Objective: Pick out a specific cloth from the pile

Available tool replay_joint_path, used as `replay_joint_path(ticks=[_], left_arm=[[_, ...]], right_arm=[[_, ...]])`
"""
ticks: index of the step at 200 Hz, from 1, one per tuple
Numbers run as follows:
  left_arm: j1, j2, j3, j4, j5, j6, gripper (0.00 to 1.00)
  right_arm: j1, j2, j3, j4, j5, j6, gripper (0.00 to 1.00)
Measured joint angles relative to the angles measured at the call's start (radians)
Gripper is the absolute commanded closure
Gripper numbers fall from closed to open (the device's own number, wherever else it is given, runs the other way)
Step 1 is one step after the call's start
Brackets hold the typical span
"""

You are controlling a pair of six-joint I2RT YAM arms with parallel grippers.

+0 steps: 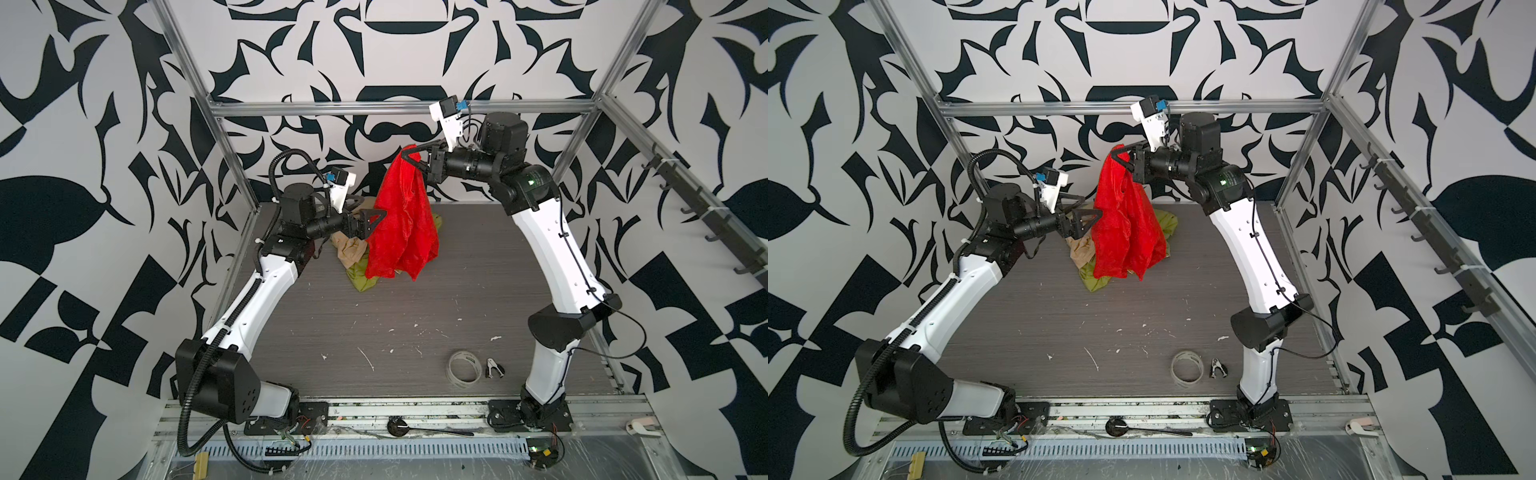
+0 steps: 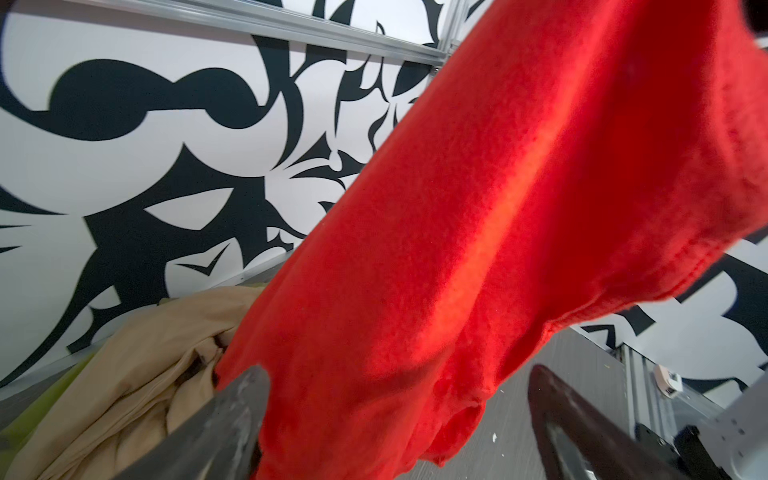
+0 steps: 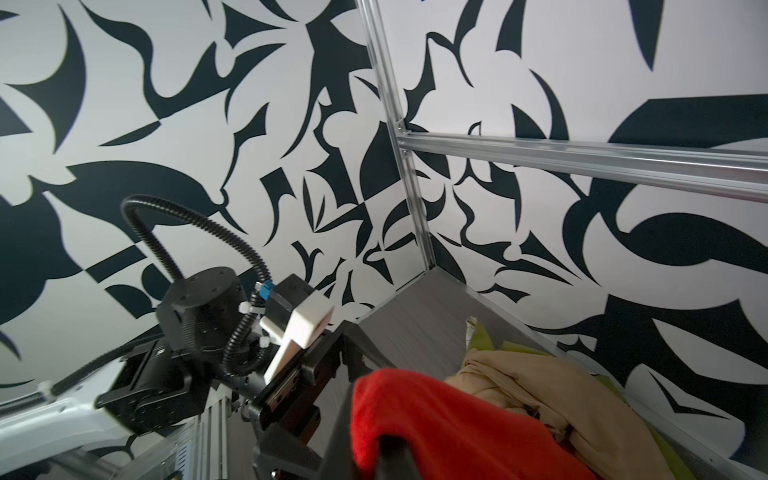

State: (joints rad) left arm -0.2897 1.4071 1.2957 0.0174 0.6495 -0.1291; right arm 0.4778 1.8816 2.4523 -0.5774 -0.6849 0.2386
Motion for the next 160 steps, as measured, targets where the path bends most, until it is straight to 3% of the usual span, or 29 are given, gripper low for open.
replay_joint_path(ticks=[45,130,160], left_arm=[[-0.014,0.006,0.017,0.011,0.031,0.01,0.01],[-0.109,0.069,0.035,0.167,0.075,-0.084,0.0],[-0.122,0.094,0.045,0.182,0.075,-0.1,0.09]], right_arm=[[-0.009,-0.003,0.0,0.024,-0.088,0.032,1.0],[-0.011,-0.003,-0.002,0.074,-0.126,0.084,1.0],[-0.011,-0.003,-0.005,0.082,-0.128,0.098,1.0]])
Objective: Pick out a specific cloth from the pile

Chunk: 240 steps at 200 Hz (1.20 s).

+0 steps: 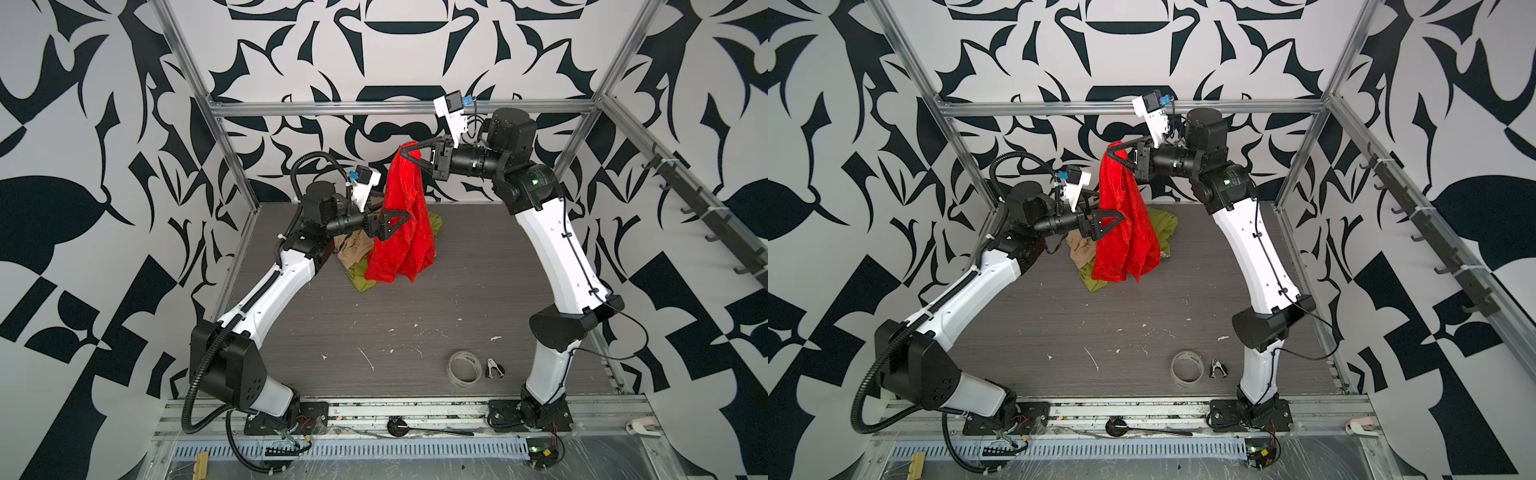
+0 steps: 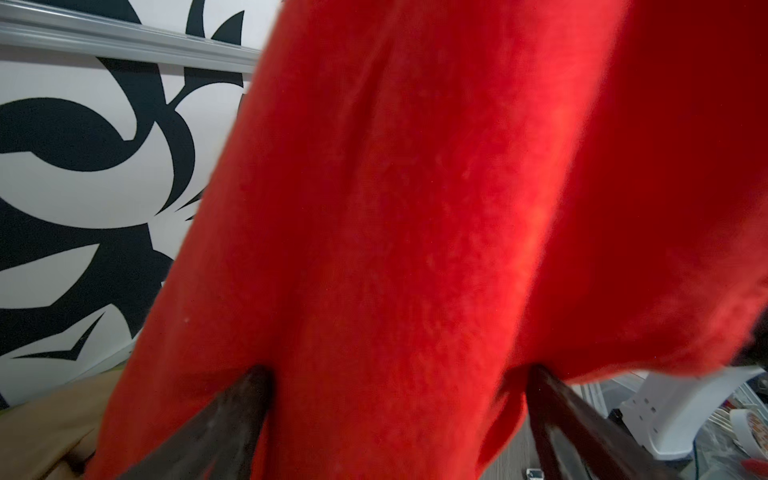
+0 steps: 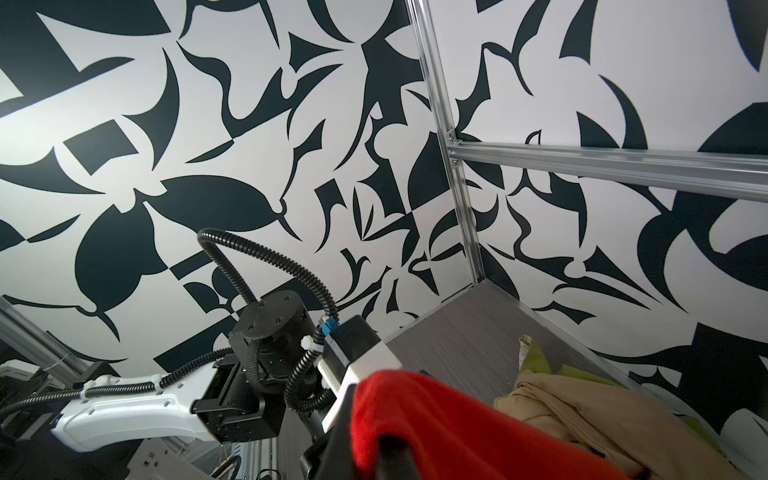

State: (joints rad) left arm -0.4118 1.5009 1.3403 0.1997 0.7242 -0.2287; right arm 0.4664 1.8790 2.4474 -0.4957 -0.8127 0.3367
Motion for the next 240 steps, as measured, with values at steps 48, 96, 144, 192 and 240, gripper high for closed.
replay_joint_path(ticks=[48,96,144,192,240], left_arm=[[-0.007,0.032,0.03,0.021,0.005,-0.026,0.32],[-0.01,0.044,0.034,0.044,0.021,-0.05,0.62],[-0.01,0.044,0.034,0.045,0.023,-0.057,0.84],[-0.01,0.043,0.034,0.03,0.011,-0.055,1.0],[-0.01,0.021,0.034,-0.012,-0.014,-0.031,1.0]], right_arm=[[0.0,0.0,-0.032,0.024,-0.003,0.013,1.0],[-0.001,0.0,-0.067,0.047,-0.003,0.02,1.0],[-0.007,-0.011,-0.116,0.069,-0.002,0.02,1.0],[-0.027,-0.082,-0.219,0.093,0.009,0.019,1.0],[-0.097,-0.179,-0.407,0.193,0.008,0.055,1.0]])
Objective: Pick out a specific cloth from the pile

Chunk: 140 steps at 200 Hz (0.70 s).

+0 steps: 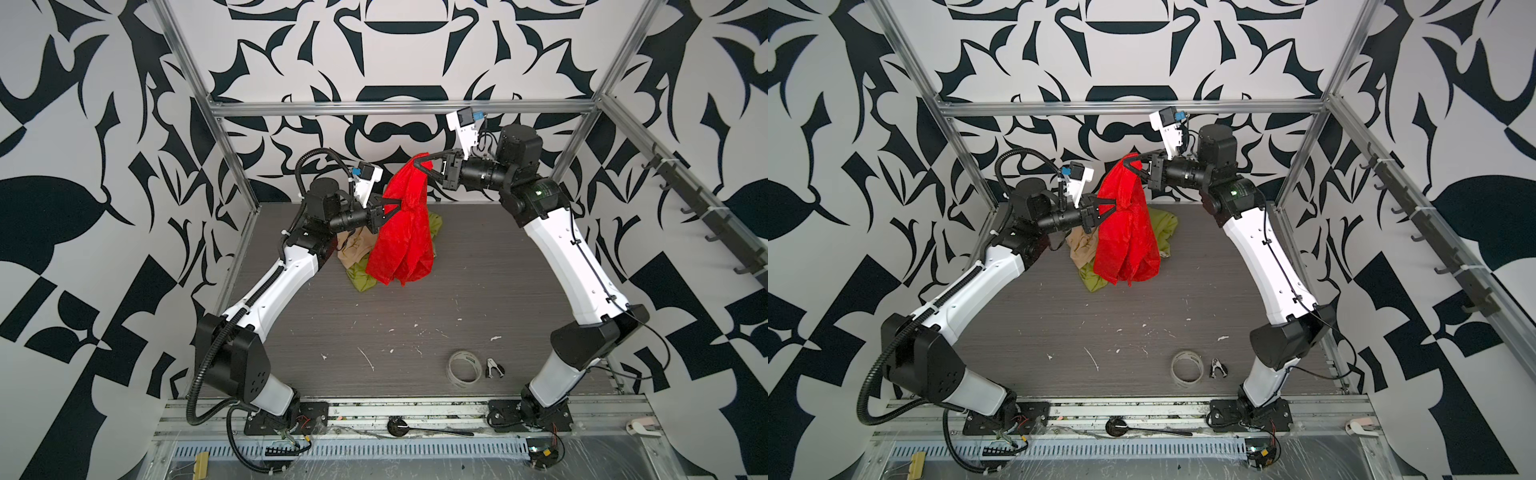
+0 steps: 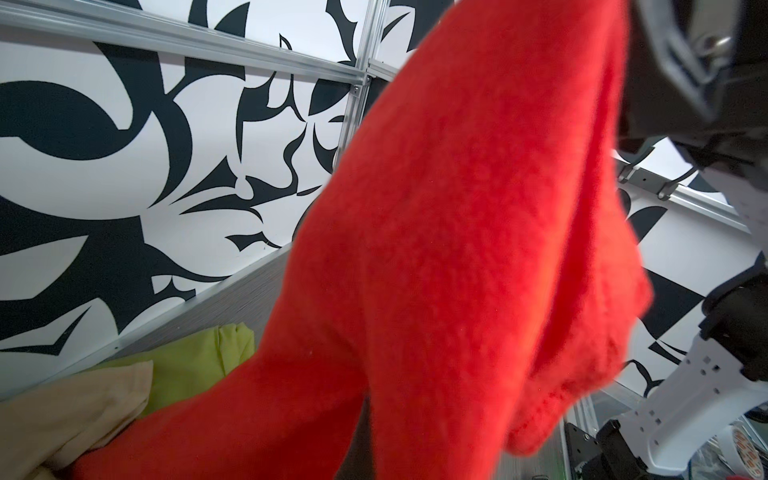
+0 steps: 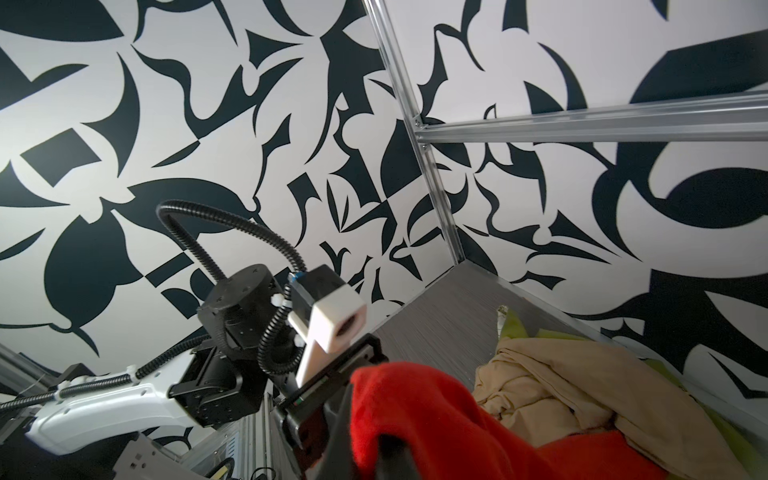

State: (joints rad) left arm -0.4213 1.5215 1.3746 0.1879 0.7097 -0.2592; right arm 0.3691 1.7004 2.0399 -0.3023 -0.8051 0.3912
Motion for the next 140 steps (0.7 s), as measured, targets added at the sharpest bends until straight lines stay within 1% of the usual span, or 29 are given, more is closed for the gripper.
replay_joint_path(ticks=[37,62,87,119,140], left_arm=[[0.0,-0.018,0.0,-0.028,-0.016,0.024,1.0],[-0.001,-0.018,0.0,-0.05,-0.019,0.027,1.0],[-0.001,-0.018,0.002,-0.062,-0.018,0.022,1.0],[-0.003,-0.016,0.05,-0.113,-0.017,0.002,1.0],[-0.004,-0.016,0.082,-0.133,-0.018,-0.015,1.0]], right_arm=[[-0.078,-0.042,-0.158,0.079,-0.004,0.053,1.0],[-0.102,-0.059,-0.248,0.108,-0.007,0.08,1.0],[-0.104,-0.061,-0.303,0.115,0.002,0.117,0.85],[-0.104,-0.054,-0.329,0.113,0.016,0.175,0.73],[-0.105,-0.05,-0.338,0.113,0.021,0.209,0.63]])
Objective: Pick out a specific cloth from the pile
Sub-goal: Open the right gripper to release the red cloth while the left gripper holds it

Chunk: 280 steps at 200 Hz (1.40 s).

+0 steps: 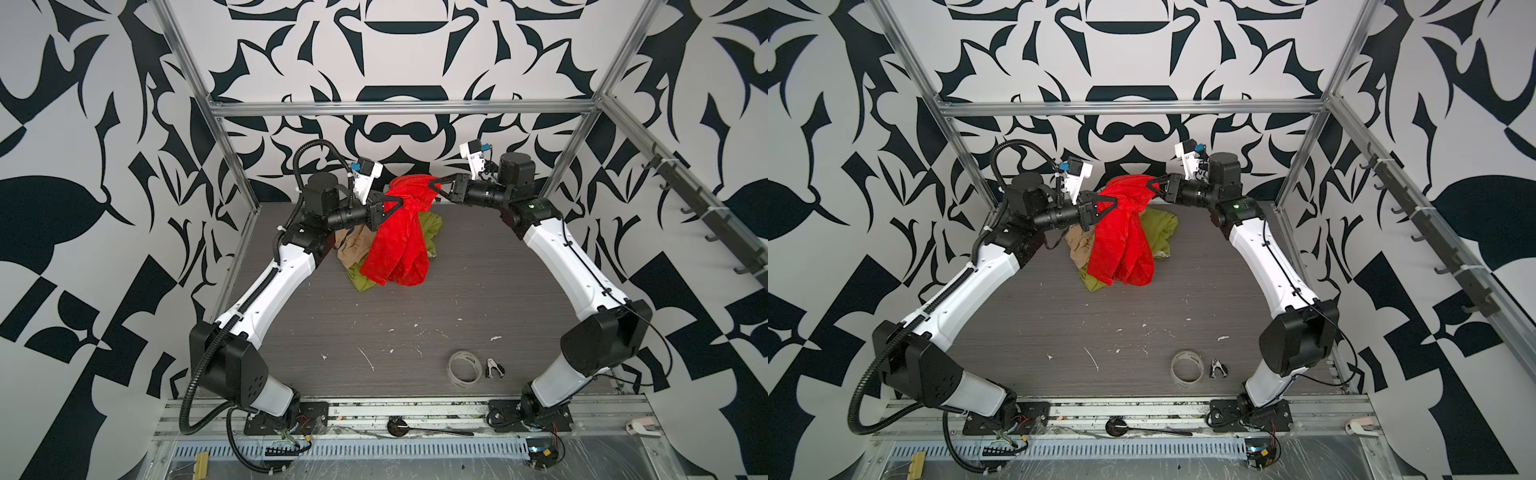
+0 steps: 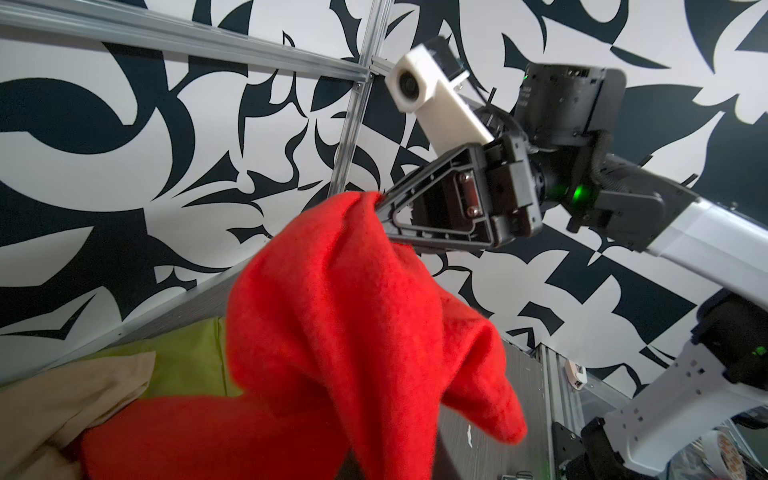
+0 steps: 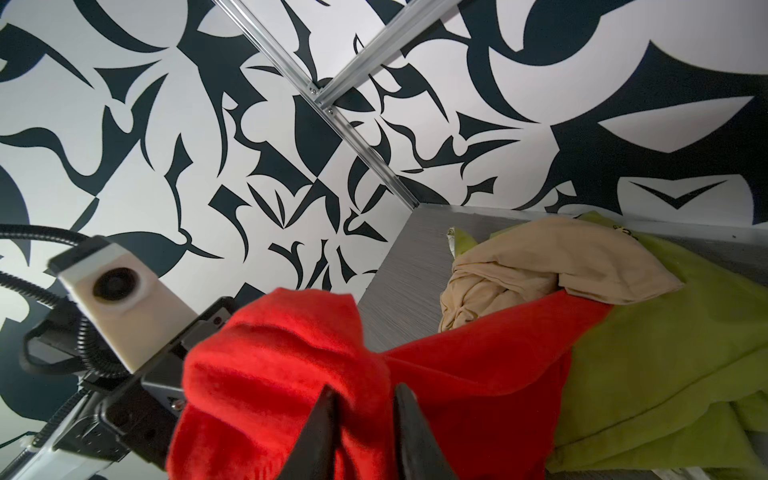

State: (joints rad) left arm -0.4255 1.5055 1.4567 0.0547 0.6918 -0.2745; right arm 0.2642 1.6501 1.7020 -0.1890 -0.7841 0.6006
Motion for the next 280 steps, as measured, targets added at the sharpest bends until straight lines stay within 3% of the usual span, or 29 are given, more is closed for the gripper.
replay_joint_path(ticks=[40,64,134,224,280], left_arm=[[0.0,-0.001,0.025,-0.055,-0.051,-0.03,1.0],[0.0,-0.005,0.025,-0.097,-0.088,-0.048,1.0],[-0.008,-0.066,0.045,-0.194,-0.169,-0.094,1.0],[-0.024,-0.157,0.116,-0.274,-0.222,-0.178,1.0],[-0.064,-0.23,0.124,-0.284,-0.176,-0.224,1.0]], right_arm=[[-0.001,-0.034,-0.089,-0.019,0.021,0.027,0.35],[-0.002,-0.097,-0.137,-0.078,0.064,-0.001,0.26],[-0.014,-0.347,-0.204,-0.197,0.175,-0.11,0.21],[-0.014,-0.465,-0.286,-0.305,0.283,-0.232,0.18],[-0.014,-0.492,-0.295,-0.322,0.327,-0.265,0.18]])
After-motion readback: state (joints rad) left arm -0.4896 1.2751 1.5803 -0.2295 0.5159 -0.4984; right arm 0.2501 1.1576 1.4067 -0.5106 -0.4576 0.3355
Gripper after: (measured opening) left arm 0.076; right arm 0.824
